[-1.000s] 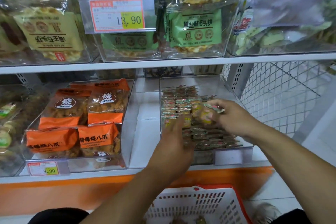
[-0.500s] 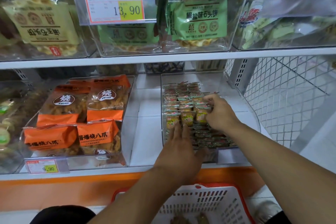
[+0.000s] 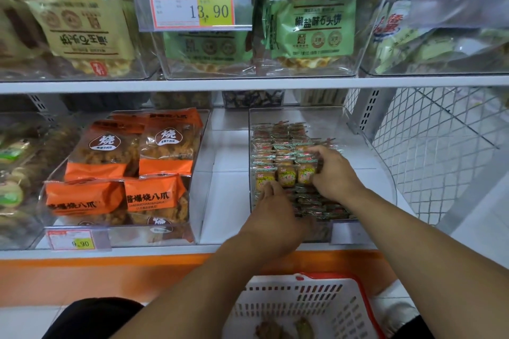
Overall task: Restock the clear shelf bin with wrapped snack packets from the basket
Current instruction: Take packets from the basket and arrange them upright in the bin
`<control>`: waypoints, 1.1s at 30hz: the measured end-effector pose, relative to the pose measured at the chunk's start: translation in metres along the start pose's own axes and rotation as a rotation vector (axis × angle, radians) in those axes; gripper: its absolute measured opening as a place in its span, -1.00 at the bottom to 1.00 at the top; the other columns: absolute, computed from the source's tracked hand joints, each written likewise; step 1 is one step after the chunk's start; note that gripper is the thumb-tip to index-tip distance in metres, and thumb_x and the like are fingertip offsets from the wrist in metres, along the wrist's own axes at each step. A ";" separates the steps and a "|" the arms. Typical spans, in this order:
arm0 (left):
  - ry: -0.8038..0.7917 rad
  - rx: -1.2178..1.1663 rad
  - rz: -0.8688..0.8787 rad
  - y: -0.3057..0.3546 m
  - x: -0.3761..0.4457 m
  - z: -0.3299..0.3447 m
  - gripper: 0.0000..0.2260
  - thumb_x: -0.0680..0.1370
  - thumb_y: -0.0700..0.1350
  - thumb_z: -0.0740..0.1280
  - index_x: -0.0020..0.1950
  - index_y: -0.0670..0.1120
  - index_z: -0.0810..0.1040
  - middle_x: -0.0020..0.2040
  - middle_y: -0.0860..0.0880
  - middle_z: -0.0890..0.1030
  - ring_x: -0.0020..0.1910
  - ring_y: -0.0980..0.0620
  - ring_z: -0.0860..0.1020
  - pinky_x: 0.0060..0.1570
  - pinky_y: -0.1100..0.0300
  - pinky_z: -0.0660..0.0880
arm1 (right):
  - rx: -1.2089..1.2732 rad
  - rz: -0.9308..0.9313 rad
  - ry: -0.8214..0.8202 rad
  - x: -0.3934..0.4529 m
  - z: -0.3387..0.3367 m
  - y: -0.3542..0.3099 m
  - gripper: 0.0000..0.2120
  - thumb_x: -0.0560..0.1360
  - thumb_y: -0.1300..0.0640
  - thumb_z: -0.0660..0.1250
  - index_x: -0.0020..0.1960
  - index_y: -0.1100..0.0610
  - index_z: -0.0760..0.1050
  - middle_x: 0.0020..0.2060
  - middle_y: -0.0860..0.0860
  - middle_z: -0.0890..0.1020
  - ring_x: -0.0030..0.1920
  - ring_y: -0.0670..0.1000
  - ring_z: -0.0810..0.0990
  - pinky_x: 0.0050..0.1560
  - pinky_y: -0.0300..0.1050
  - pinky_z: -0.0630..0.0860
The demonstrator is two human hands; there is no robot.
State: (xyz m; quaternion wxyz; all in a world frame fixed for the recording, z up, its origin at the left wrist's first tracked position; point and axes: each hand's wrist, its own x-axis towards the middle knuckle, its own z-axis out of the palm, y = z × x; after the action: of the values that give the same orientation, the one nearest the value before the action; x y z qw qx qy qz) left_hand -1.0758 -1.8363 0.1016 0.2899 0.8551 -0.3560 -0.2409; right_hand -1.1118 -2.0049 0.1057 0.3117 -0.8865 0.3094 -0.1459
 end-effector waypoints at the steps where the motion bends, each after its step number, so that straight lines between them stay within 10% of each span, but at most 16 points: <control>1: 0.015 -0.040 -0.015 0.002 0.002 -0.002 -0.23 0.52 0.17 0.41 0.60 -0.08 0.16 0.49 -0.10 0.29 0.48 -0.13 0.34 0.44 -0.06 0.38 | 0.026 -0.003 0.012 0.000 -0.001 -0.001 -0.41 0.45 0.36 0.45 0.42 0.02 0.44 0.30 0.10 0.51 0.13 0.04 0.53 0.12 -0.18 0.46; 8: 0.002 -0.066 -0.015 0.014 -0.003 -0.020 -0.62 0.54 0.03 0.41 0.33 -0.04 0.55 0.22 -0.07 0.59 0.15 -0.08 0.58 0.11 0.09 0.54 | 0.126 -0.283 0.340 -0.041 -0.019 -0.028 -0.70 0.51 0.31 0.36 0.16 -0.01 0.58 0.07 -0.09 0.51 0.05 -0.09 0.57 0.08 -0.26 0.50; 12: 0.209 0.075 0.210 0.000 -0.041 -0.027 -0.68 0.48 -0.29 0.37 0.20 -0.05 0.64 0.01 -0.05 0.65 -0.12 0.05 0.58 -0.22 0.43 0.39 | 0.195 -0.724 0.421 -0.090 0.002 -0.034 -0.85 0.43 0.39 0.33 -0.14 0.17 0.58 -0.14 0.00 0.60 -0.10 -0.04 0.57 -0.10 -0.18 0.52; 14: 0.358 0.043 0.333 -0.019 -0.064 -0.028 -0.68 0.44 -0.38 0.33 0.05 -0.08 0.72 -0.03 -0.07 0.70 -0.17 0.03 0.61 -0.15 0.30 0.56 | 0.190 -0.829 0.317 -0.118 0.030 -0.018 -0.89 0.41 0.40 0.32 -0.20 0.22 0.55 -0.18 0.10 0.59 -0.16 0.07 0.55 -0.20 -0.09 0.48; 18: 0.361 -0.021 0.314 -0.079 -0.095 -0.002 -0.74 0.45 -0.39 0.34 -0.13 -0.03 0.66 -0.14 0.03 0.67 -0.17 0.08 0.62 -0.10 0.07 0.60 | -0.170 -0.550 -0.249 -0.165 0.105 0.050 -0.88 0.49 0.21 0.32 -0.05 0.08 0.61 -0.02 0.04 0.66 -0.03 0.10 0.64 -0.07 -0.05 0.56; 22: -0.042 0.132 0.008 -0.166 -0.108 0.058 -0.69 0.49 -0.27 0.40 0.18 0.01 0.60 0.22 -0.01 0.63 0.14 0.00 0.61 0.21 0.09 0.54 | -0.285 -0.011 -0.773 -0.199 0.182 0.119 -0.66 0.58 0.03 0.29 0.34 -0.05 0.51 0.31 0.05 0.56 0.30 0.13 0.53 0.31 0.05 0.47; 28: -0.365 0.259 -0.246 -0.274 -0.124 0.137 -0.51 0.49 -0.16 0.43 0.40 0.03 0.45 0.42 -0.04 0.45 0.36 -0.10 0.48 0.26 0.14 0.41 | -0.253 0.013 -0.591 -0.233 0.263 0.165 -0.27 0.42 0.07 0.50 0.54 -0.06 0.32 0.49 0.07 0.37 0.42 0.22 0.43 0.29 0.19 0.50; 33: -0.421 0.231 -0.285 -0.318 -0.112 0.188 -0.29 0.49 -0.14 0.44 0.58 -0.04 0.20 0.55 -0.13 0.19 0.55 -0.19 0.18 0.54 -0.05 0.12 | -0.473 0.112 -0.836 -0.223 0.304 0.185 0.18 0.34 -0.06 0.59 0.60 -0.26 -0.23 0.61 -0.02 -0.16 0.57 0.24 0.06 0.30 0.21 0.49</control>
State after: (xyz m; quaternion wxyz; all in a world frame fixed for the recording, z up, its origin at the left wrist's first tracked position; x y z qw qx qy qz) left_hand -1.1131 -1.6293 -0.2223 0.0734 0.8550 -0.3096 -0.4096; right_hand -1.2299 -1.8348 -0.2599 0.2065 -0.8978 0.2295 0.3141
